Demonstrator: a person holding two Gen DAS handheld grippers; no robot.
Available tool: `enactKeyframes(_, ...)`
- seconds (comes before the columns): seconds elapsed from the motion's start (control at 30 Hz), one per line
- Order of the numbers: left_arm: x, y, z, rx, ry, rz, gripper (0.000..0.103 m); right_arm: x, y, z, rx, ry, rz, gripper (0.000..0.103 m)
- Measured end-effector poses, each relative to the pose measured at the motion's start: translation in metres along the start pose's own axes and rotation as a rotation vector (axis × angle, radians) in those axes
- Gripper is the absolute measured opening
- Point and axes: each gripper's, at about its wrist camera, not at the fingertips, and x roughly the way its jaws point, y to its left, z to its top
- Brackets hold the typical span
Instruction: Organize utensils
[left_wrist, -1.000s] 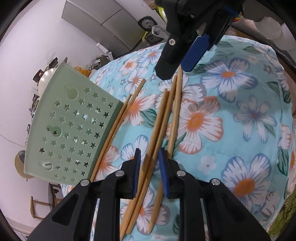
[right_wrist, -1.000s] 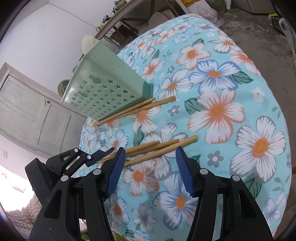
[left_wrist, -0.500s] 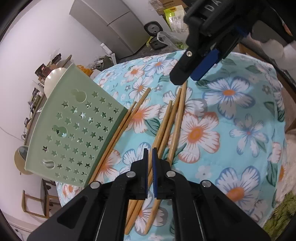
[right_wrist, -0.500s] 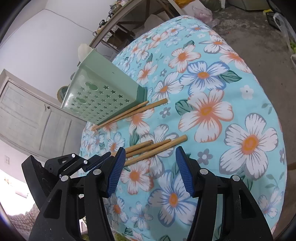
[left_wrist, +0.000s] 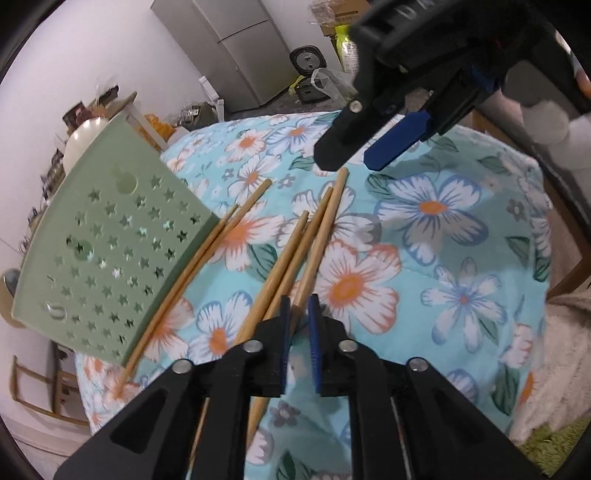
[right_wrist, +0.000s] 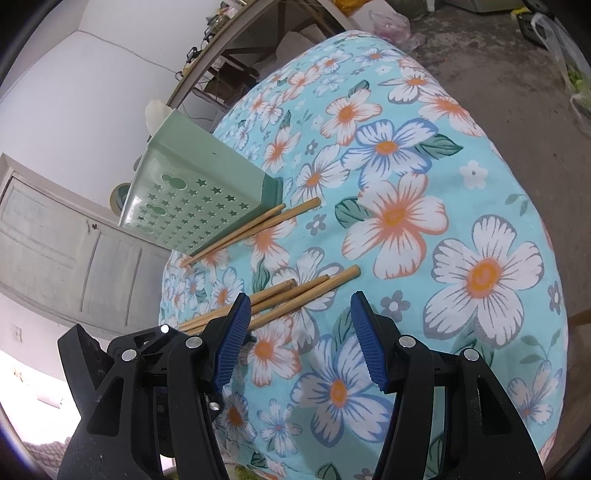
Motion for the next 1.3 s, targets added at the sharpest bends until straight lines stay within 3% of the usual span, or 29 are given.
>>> enactKeyframes(0.17, -0.001, -0.003, 0.001, 0.016, -0.008, 0.012, 0.014, -0.002, 0.005, -0.001, -0.007, -0.004, -0.004, 0.055)
enactKeyframes(0.4, -0.009, 0.001, -0.005, -0.007, -0.014, 0.032, 0.03, 0.001, 0.007, 0.0, -0.002, 0.0, -0.002, 0.055)
enactKeyframes(1.03, -0.002, 0.002, -0.018, -0.035, 0.011, 0.017, 0.03, 0.002, 0.015, -0.003, -0.014, 0.006, 0.005, 0.055)
enactKeyframes(1.2, -0.001, 0.0, -0.017, -0.02, 0.013, -0.001, 0.017, 0.003, 0.018, -0.004, -0.017, 0.011, 0.009, 0.055)
enactKeyframes(1.3, 0.0, -0.003, -0.017, -0.012, 0.017, -0.003, 0.017, 0.002, 0.017, -0.003, -0.017, 0.009, 0.011, 0.055)
